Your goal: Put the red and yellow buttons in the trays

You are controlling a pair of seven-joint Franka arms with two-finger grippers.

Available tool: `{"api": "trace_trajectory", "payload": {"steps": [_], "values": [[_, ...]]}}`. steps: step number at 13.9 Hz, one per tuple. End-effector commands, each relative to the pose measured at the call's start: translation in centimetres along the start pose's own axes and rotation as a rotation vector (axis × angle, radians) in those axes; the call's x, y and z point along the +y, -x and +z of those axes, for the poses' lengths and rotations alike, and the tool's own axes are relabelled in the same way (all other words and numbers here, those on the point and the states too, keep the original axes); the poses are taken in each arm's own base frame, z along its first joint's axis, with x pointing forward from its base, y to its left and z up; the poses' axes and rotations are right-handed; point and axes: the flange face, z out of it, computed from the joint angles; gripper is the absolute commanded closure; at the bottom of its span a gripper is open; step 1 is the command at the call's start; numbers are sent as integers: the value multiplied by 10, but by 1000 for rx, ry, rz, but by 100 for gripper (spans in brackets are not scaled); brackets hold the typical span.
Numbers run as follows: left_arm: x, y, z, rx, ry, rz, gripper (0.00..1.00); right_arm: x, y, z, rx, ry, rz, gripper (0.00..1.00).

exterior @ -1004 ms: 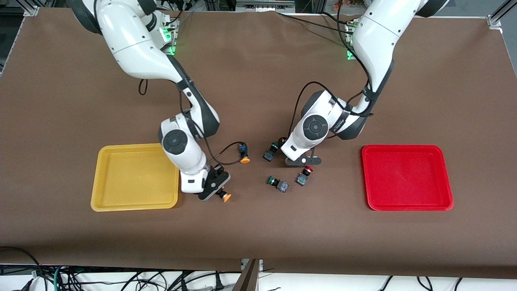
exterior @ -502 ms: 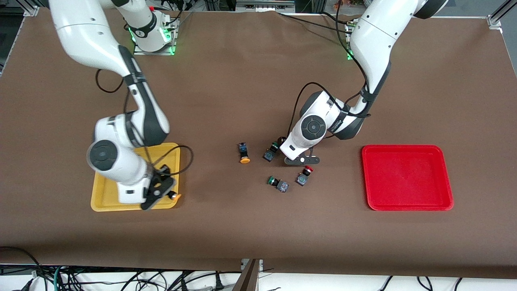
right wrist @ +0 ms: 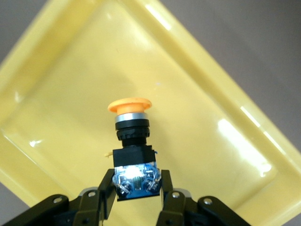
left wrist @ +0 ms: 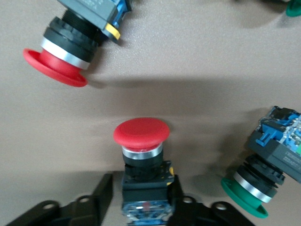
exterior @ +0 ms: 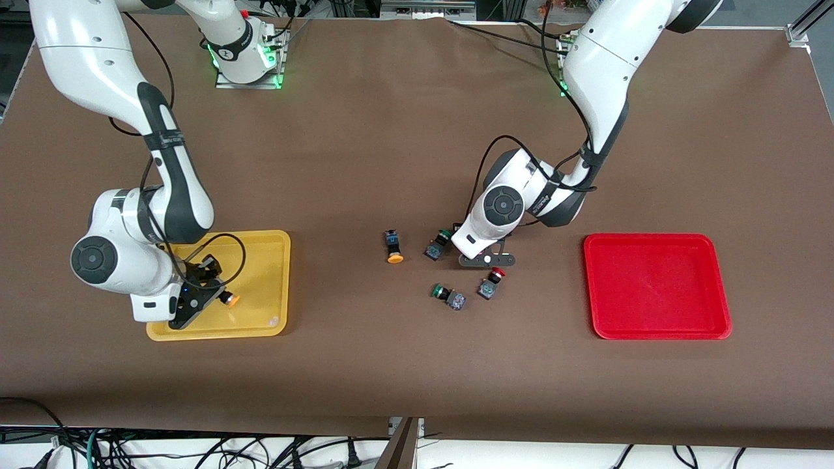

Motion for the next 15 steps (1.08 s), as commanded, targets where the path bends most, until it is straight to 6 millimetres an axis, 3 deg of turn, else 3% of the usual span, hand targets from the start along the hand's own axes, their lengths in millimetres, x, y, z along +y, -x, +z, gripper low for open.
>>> {"api": "trace_trajectory", "payload": {"steps": [1,4,7,11,14,15], "values": [[1,0,-5,25,-13,-18,96,0,13,15,19,-3,-15,53],[-5,-5,-31,36,-12,-18,97,3,15,16,39,-28,12,37],[-41,-17,-74,27,-24,9,96,-13,-6,-4,69,-40,60,37],[-132,-49,-118,29,-13,62,95,-74,-67,-36,92,-103,223,34],[-214,-68,-142,28,-5,96,95,-146,-118,-45,93,-131,372,34],[-252,-75,-147,30,3,105,95,-174,-135,-46,87,-135,426,34]]}}
